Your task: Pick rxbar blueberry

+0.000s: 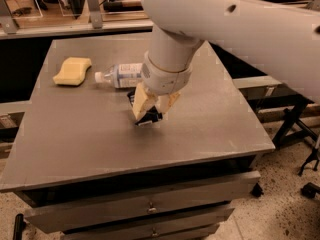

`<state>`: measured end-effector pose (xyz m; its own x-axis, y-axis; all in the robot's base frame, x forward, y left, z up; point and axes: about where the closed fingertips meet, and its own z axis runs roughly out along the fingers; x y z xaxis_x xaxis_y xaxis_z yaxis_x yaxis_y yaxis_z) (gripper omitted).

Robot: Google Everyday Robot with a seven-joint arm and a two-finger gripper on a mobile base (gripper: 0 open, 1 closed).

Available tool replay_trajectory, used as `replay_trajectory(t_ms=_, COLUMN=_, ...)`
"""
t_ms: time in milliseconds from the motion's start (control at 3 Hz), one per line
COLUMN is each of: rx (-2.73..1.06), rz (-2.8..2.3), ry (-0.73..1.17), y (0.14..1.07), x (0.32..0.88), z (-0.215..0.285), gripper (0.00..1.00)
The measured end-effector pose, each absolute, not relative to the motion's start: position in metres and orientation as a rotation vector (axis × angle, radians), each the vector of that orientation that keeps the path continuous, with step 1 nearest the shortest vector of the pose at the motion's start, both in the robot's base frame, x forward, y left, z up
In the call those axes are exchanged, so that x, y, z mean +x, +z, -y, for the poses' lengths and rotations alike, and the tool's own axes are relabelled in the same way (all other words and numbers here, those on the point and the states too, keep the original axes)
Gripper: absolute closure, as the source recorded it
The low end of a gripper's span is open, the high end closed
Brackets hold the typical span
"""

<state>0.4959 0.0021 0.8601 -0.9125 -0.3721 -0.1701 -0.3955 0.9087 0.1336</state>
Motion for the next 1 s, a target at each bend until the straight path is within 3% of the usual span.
replay_trajectory(t_ms=667, rx=-0.636, rz=-2.800, ry=0.435, y=0.872, x=0.521, z=0.001, gripper=1.00)
replay_trajectory(t_ms=1000, rx=-0.636, rz=-2.800, ry=0.435, y=0.872, x=0.521, z=0.001, gripper=1.00)
